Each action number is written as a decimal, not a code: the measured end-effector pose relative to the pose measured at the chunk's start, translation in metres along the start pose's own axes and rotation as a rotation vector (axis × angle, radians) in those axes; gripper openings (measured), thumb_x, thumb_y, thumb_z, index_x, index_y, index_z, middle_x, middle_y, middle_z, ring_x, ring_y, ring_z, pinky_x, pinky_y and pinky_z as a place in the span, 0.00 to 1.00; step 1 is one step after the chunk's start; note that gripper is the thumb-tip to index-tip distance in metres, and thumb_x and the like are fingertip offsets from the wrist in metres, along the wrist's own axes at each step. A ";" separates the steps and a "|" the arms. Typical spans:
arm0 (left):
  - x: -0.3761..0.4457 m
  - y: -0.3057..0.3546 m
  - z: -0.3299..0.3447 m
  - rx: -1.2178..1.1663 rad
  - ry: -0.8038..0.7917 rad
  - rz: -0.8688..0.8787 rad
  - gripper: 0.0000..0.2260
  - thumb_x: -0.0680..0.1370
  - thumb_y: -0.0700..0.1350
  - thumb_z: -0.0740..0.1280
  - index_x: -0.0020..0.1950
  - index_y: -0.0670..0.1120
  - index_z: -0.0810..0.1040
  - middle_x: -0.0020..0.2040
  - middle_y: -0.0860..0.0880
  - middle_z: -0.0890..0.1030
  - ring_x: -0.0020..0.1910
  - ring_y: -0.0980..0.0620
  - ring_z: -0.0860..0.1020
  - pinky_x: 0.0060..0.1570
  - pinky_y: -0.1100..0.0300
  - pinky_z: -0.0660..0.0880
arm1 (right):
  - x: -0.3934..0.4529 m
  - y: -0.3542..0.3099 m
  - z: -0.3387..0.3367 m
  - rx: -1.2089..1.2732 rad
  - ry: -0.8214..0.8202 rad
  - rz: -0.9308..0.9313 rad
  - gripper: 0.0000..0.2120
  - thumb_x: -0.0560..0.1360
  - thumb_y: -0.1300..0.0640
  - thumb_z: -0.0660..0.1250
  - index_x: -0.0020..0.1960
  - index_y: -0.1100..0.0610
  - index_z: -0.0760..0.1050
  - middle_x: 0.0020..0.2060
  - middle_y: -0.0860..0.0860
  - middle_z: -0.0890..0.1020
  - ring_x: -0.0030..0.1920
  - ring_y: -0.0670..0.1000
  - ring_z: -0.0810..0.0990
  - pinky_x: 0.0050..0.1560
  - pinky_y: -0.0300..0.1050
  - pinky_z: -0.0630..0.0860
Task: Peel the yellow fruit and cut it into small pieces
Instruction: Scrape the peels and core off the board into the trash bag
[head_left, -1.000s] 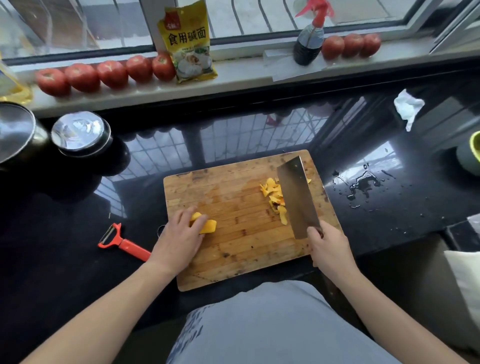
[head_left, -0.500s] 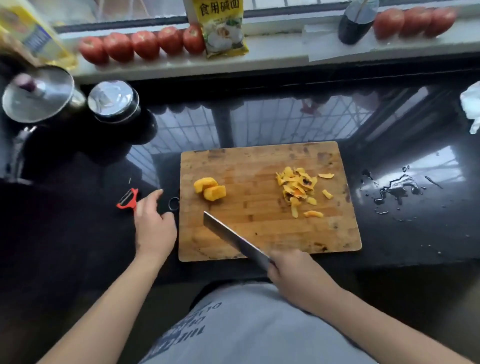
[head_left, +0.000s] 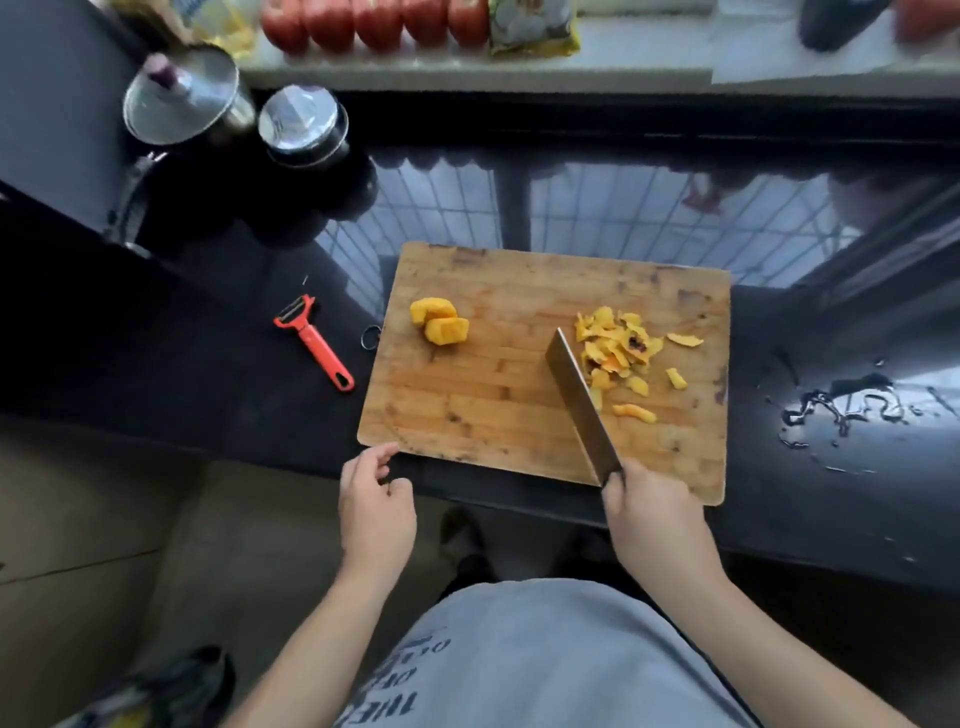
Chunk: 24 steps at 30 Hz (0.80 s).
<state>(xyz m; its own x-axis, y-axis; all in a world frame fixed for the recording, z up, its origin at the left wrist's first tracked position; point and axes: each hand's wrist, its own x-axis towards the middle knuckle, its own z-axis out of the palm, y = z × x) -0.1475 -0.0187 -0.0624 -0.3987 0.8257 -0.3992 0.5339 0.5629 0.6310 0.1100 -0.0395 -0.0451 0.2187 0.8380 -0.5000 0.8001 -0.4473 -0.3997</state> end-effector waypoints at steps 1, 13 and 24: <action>0.000 0.002 0.004 0.025 -0.031 0.031 0.17 0.81 0.35 0.61 0.63 0.54 0.75 0.63 0.53 0.73 0.61 0.54 0.74 0.59 0.55 0.71 | 0.004 0.007 -0.009 -0.021 0.037 0.011 0.10 0.83 0.54 0.57 0.47 0.53 0.74 0.32 0.49 0.74 0.37 0.57 0.77 0.36 0.48 0.70; -0.017 0.071 0.040 -0.072 -0.175 0.223 0.15 0.84 0.36 0.61 0.61 0.53 0.80 0.59 0.57 0.79 0.59 0.60 0.77 0.59 0.63 0.75 | 0.014 0.043 -0.066 0.102 0.063 -0.134 0.07 0.82 0.54 0.62 0.53 0.49 0.79 0.39 0.47 0.82 0.35 0.50 0.80 0.32 0.43 0.76; 0.002 0.162 0.086 0.613 -0.806 0.939 0.15 0.86 0.49 0.58 0.70 0.54 0.78 0.67 0.55 0.76 0.67 0.56 0.71 0.68 0.57 0.70 | 0.028 0.110 -0.078 -0.648 0.317 -0.646 0.41 0.59 0.68 0.76 0.71 0.59 0.72 0.40 0.53 0.73 0.35 0.55 0.72 0.31 0.51 0.72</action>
<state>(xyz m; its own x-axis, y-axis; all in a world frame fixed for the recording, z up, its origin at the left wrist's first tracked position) 0.0027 0.0774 -0.0178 0.7152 0.5768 -0.3947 0.6833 -0.4585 0.5682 0.2480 -0.0411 -0.0430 -0.3070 0.9495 -0.0647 0.9507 0.3090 0.0241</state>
